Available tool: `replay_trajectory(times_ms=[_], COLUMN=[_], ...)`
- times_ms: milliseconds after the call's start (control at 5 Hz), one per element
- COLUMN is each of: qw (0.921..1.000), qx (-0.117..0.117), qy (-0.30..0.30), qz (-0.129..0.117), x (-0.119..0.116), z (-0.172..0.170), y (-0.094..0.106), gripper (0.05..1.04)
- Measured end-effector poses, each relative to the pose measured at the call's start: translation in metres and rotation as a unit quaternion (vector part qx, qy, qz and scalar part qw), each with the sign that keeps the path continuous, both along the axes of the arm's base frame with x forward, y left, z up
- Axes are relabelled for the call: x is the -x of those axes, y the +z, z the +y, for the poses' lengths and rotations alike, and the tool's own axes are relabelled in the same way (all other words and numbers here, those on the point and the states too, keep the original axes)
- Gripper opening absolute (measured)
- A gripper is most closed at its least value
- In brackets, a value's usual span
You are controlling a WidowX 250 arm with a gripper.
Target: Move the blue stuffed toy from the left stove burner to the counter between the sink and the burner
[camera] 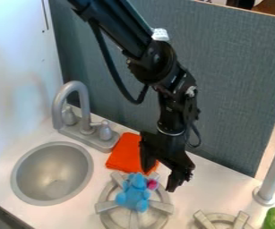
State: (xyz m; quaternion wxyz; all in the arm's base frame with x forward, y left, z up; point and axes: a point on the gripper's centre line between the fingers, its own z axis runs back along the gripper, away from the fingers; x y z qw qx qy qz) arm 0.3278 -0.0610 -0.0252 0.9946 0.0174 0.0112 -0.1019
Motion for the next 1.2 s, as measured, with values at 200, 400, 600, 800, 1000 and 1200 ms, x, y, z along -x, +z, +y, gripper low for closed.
replay_trajectory(times_ms=[200,400,600,800,1000,1200], qw=[0.9998,0.9998,0.9993,0.9982,0.9956,0.9926], qx=[-0.004,-0.003,-0.005,-0.01,-0.013,-0.002], qy=[0.002,0.011,0.036,0.06,0.092,0.108], qz=[0.018,0.016,-0.002,0.001,0.014,0.055], x=[0.006,0.01,0.005,0.01,0.014,0.019], z=[0.002,0.007,0.018,0.021,0.032,0.04], y=[-0.011,-0.012,0.001,0.0,-0.003,-0.024], gripper=[1.0,1.001,1.0,1.0,1.0,1.0])
